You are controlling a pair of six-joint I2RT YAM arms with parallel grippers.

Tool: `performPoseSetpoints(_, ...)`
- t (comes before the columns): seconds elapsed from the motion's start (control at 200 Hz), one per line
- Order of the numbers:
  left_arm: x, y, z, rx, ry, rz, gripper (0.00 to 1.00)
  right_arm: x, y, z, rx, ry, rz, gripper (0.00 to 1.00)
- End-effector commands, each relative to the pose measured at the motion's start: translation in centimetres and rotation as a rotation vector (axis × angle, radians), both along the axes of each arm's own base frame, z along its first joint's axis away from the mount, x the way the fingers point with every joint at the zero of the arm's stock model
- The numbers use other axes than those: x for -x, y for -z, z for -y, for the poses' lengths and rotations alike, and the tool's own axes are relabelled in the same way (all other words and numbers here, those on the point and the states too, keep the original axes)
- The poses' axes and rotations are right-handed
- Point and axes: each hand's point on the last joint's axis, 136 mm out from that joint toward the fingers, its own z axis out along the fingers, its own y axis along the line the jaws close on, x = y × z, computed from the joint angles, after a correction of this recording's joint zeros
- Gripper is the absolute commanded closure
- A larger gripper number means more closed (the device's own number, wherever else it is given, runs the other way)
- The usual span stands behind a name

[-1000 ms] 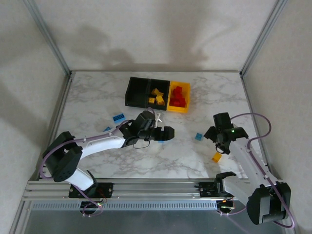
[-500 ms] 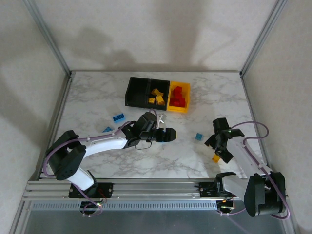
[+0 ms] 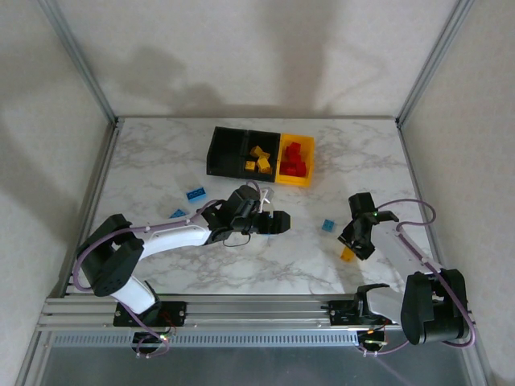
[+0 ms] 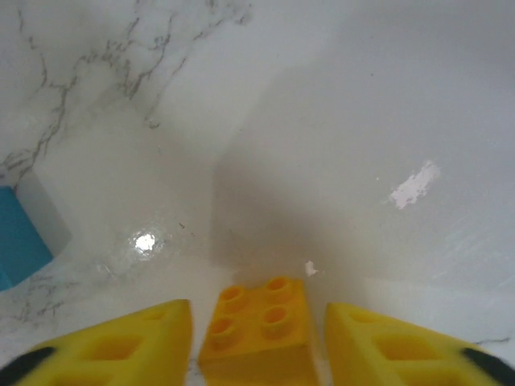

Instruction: Sort the legos into containers by color

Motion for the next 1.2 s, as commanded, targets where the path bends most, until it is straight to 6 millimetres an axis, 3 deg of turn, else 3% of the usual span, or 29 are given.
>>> performPoseSetpoints(0.0, -0.3, -0.2, 0.2, 0.001, -0.012, 0.007, 0.17, -0.8, -0.3, -0.3, -0.015, -0.019, 0.016, 0.59)
performPoseSetpoints(0.095, -0.3, -0.3, 0.2, 0.001, -0.015, 0.007, 0.17, -0.6, 0.5, -0.8, -0.038, -0.040, -0.012, 0.47)
performPoseSetpoints(0.541, -0.3, -0.2, 0.0, 0.000, -0.031, 0.000, 0.17, 1.4, 1.3, -2.6, -0.053, -0.110, -0.080, 0.47)
performPoseSetpoints(0.616, -0.3, -0.3, 0.0, 0.000, -0.030, 0.002, 0.17, 1.6, 1.4, -2.9, -0.049, -0.120, -0.077, 0.52)
performPoseSetpoints(0.686, -0.4, -0.4, 0.0, 0.001, -0.032, 0.005, 0.17, 1.5, 1.3, -3.1, -0.047, -0.124, -0.072, 0.63)
performPoseSetpoints(0.806, -0.5, -0.5, -0.2, -0.002, -0.041, 0.008, 0.17, 0.8, 0.4, -3.5, -0.049, -0.141, -0.044, 0.75)
performPoseSetpoints(0.951, -1.1, -0.7, -1.3, -0.011, -0.090, 0.015, 0.17, -1.0, -2.0, -3.7, -0.035, -0.146, 0.022, 0.76)
performPoseSetpoints(1.197, -3.9, -1.1, -6.4, -0.029, -0.287, 0.025, 0.17, -6.5, -7.0, -5.6, -0.063, -0.193, 0.182, 0.77)
